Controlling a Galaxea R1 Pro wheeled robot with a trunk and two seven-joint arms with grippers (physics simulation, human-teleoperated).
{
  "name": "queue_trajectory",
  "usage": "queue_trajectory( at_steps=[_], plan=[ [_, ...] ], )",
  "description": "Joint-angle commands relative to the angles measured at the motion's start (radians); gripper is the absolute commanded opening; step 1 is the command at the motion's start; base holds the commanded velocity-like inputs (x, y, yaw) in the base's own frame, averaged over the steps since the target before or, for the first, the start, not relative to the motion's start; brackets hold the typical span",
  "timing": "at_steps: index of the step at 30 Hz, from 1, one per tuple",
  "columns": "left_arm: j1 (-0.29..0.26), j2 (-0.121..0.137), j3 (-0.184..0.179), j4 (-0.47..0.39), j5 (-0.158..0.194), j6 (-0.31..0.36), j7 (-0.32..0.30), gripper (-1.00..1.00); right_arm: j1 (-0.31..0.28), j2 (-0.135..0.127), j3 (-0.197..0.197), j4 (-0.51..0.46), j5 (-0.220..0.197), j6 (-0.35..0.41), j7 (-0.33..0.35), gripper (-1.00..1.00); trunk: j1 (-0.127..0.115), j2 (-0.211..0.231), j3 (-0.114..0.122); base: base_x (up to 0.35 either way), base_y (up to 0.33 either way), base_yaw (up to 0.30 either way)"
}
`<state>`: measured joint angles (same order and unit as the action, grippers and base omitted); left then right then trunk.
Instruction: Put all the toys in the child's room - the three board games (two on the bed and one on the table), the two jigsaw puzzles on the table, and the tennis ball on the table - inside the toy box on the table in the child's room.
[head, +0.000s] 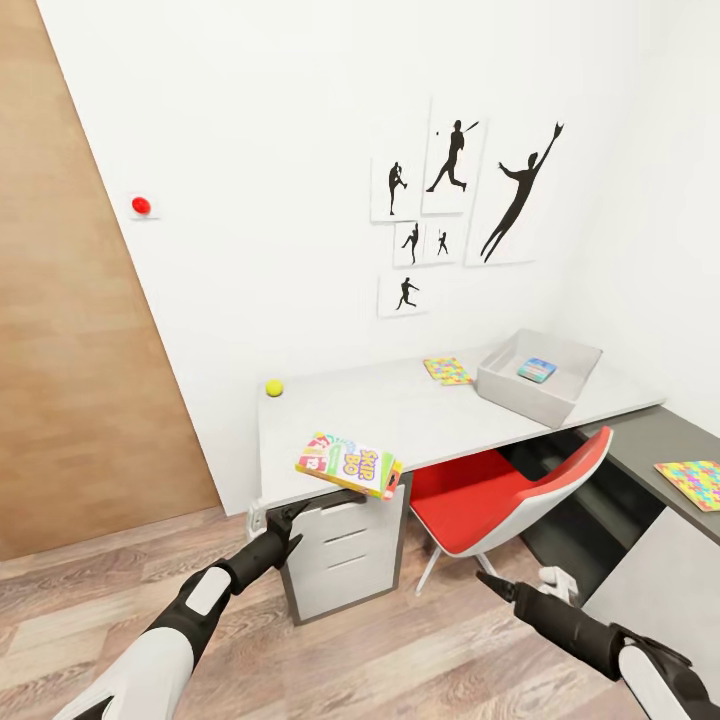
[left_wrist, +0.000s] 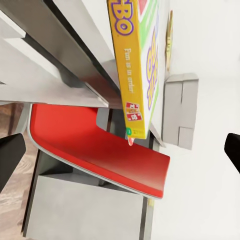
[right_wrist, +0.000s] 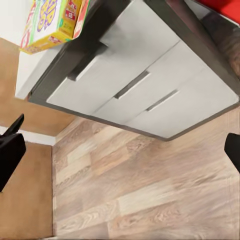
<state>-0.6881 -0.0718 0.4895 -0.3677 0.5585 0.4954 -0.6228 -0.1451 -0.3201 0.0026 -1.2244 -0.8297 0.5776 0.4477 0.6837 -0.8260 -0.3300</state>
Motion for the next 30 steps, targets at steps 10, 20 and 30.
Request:
queue_trajectory(
  at_steps=[10,20,30],
  plan=[
    [-0.001,0.000,0.004,-0.001,0.007,0.008,0.000,1.00,0.007,-0.048,-0.008,-0.094,-0.006,0.007,0.289,1.00,0.000,-0.001,-0.001,0.000,0.000,0.000],
    [-0.001,-0.001,0.004,-0.001,0.005,0.006,0.000,1.00,0.007,-0.044,-0.068,-0.277,-0.015,0.006,0.453,1.00,0.000,-0.001,-0.001,0.000,0.000,0.000],
    [-0.001,-0.007,0.004,-0.001,0.001,0.006,0.000,1.00,0.007,0.050,-0.091,-0.308,-0.019,0.003,0.487,1.00,0.000,-0.001,-0.001,0.000,0.000,0.000]
  ],
)
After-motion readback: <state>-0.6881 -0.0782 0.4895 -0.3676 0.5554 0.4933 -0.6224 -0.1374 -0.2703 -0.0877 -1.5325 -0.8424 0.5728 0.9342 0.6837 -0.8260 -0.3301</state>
